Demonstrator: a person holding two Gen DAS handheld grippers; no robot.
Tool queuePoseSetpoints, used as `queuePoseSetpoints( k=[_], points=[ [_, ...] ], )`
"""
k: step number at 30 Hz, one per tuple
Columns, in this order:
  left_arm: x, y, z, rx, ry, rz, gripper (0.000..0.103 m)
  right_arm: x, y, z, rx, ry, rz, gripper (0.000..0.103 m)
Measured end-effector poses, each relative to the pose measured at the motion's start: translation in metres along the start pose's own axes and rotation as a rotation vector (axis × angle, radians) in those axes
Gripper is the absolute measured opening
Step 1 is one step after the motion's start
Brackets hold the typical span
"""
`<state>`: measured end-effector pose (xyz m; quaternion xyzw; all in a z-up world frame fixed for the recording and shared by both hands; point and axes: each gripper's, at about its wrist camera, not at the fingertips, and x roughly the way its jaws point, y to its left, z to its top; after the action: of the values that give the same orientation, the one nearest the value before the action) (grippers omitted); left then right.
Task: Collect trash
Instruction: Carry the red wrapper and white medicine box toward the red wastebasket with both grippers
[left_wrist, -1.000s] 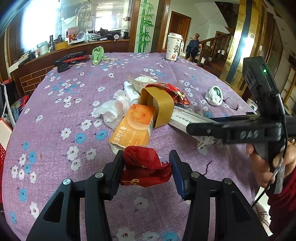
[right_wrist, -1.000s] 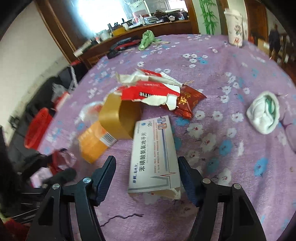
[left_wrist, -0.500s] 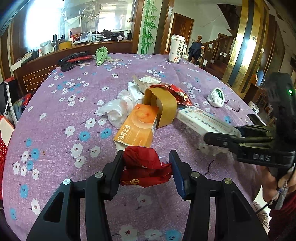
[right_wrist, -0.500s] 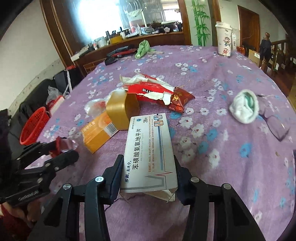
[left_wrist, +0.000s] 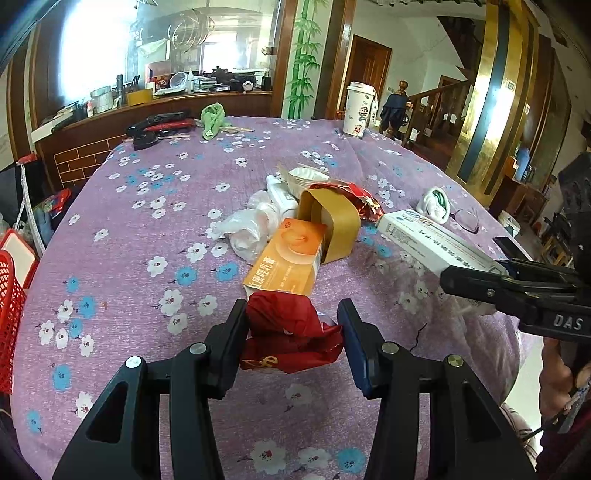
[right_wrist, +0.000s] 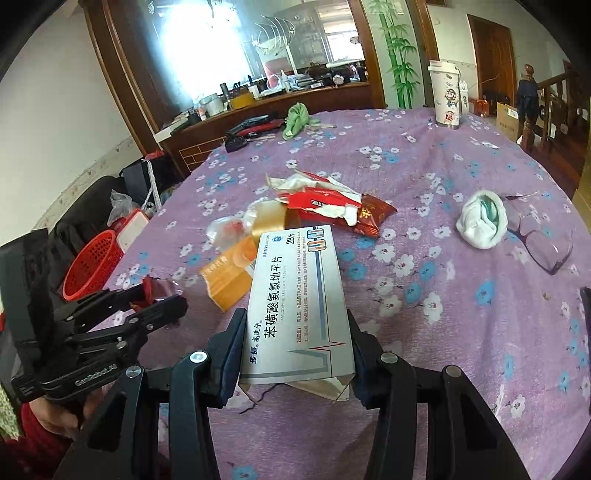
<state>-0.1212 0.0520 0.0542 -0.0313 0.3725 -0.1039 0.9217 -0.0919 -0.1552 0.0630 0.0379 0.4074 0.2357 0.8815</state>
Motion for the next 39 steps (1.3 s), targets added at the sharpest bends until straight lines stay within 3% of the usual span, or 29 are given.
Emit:
queuePoseSetpoints(
  k=[21, 39],
  points=[
    [-0.006, -0.001, 0.004, 0.006, -0.015, 0.013, 0.048, -0.010, 0.015, -0.002, -0.018, -0.024, 0.056, 0.052],
    [-0.036, 0.042, 0.007, -0.071, -0.062, 0.080, 0.048, -0.005, 0.040, 0.008, -0.066, -0.019, 0.106, 0.052]
  ],
)
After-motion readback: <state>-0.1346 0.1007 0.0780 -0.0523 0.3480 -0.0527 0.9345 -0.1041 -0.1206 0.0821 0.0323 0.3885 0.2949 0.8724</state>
